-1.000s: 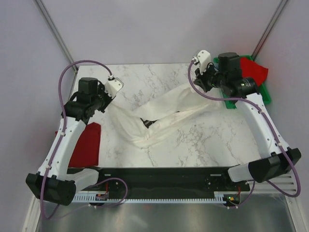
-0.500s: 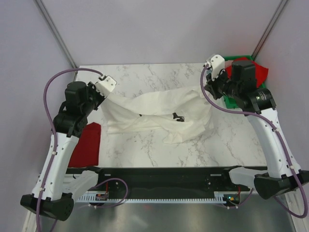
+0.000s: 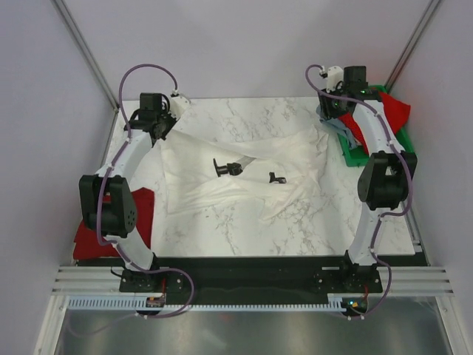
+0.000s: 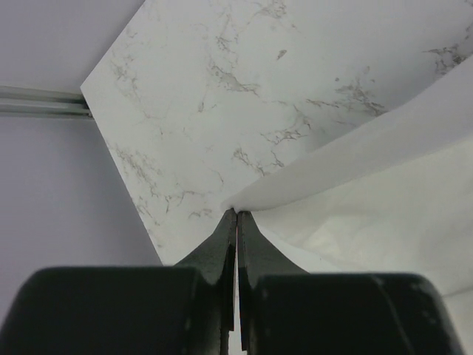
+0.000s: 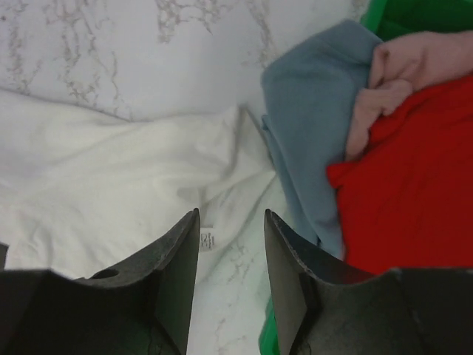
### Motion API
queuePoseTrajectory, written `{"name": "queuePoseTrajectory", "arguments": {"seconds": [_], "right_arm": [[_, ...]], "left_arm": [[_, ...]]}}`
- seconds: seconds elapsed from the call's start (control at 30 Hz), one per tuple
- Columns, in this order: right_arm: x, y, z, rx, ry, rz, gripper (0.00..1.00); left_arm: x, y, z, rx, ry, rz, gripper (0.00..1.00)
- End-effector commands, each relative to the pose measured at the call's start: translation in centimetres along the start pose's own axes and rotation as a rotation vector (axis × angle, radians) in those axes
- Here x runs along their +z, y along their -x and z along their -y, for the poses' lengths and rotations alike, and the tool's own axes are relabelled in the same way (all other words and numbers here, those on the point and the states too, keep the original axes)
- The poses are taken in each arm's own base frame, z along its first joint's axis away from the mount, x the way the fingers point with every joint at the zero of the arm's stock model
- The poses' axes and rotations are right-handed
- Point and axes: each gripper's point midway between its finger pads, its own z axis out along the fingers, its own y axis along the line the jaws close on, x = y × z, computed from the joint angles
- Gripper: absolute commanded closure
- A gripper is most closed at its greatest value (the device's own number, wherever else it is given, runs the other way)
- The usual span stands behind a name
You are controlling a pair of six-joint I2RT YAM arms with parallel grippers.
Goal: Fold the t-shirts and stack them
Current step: Flatten the tshirt out
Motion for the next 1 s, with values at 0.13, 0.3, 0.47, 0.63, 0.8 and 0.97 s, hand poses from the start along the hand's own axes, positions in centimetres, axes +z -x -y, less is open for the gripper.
{"name": "queuePoseTrajectory", "arguments": {"seconds": [0.13,0.3,0.47,0.63,0.8,0.97], "right_arm": [[-4.6,-2.7,-4.2,-0.105,0.247,0.002,0.51],[-3.8,-8.4,-8.3,-0.036,0.453,-0.139,0.57],[-2.4,-10.8,-12.3,-0.044,0.567,-0.230,0.57],[-0.7,-13.4,-13.8,-0.047,0.608,-0.329,0.57],[0.2,-15.2,-13.4,-0.043,0.587,-0.391,0.58],[-0.3,-17.0,-11.9,-0.052,0.528,-0.442,0.58]], "left_arm": [[-2.2,1.7,-1.7,-0.094,0.048,0.074,0.98],[-2.4,-0.3,0.4,-0.097,0.001,0.041,0.98],[-2.4,-1.7,2.5,-0.097,-0.047,0.007,0.98],[-2.4,-2.7,3.5,-0.111,-0.065,-0.016,0.98],[-2.6,-3.4,3.9,-0.103,-0.070,-0.031,0.98],[-2.5,-4.2,4.1,-0.086,-0.068,-0.052,0.98]]}}
